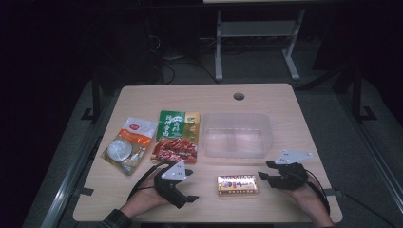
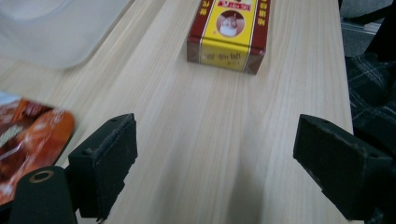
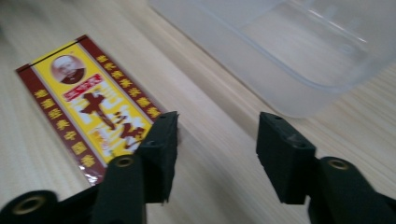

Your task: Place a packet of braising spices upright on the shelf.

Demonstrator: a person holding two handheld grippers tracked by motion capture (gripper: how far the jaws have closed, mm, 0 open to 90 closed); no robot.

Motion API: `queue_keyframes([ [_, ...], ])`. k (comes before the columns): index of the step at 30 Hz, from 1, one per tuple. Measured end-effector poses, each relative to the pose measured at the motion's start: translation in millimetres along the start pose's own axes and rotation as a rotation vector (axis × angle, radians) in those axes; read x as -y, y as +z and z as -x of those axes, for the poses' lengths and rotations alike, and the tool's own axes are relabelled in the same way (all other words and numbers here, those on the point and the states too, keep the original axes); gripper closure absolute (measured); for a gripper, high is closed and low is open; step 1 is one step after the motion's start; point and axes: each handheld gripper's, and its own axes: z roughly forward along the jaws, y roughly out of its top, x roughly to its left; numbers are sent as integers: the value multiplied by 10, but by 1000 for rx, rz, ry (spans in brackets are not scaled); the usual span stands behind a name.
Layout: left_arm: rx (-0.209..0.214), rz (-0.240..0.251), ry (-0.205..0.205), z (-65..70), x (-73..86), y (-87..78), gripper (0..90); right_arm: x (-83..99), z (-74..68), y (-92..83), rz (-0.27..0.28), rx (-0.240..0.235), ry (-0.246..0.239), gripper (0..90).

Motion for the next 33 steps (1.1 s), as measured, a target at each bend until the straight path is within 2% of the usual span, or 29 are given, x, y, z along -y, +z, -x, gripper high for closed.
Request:
queue_keyframes([
  [4, 23, -14, 29, -8, -124, 115, 129, 52, 73, -38, 2, 22, 17, 397],
  [7, 42, -15, 56, -13, -219, 204, 129, 90, 118, -58, -1, 36, 27, 387],
  [11, 50, -42, 105, -6, -323, 338, 129, 116, 155, -74, 13, 38, 44, 387],
  [15, 73, -50, 116, -18, -391, 476, 129, 121, 164, -69, 19, 34, 56, 386],
  [19, 89, -51, 124, -33, -448, 585, 132, 111, 173, -65, 28, 32, 47, 387],
  [20, 94, -48, 117, -37, -456, 610, 136, 110, 172, -64, 28, 31, 46, 387],
  [23, 103, -63, 136, -51, -479, 679, 155, 110, 172, -63, 29, 30, 45, 387],
  [26, 112, -70, 133, -46, -473, 725, 191, 102, 168, -75, 34, 31, 40, 387],
  [30, 120, -79, 133, -56, -456, 728, 245, 94, 145, -113, 43, -15, 17, 465],
  [33, 136, -79, 133, -63, -449, 725, 300, 86, 107, -112, 36, -41, -3, 616],
])
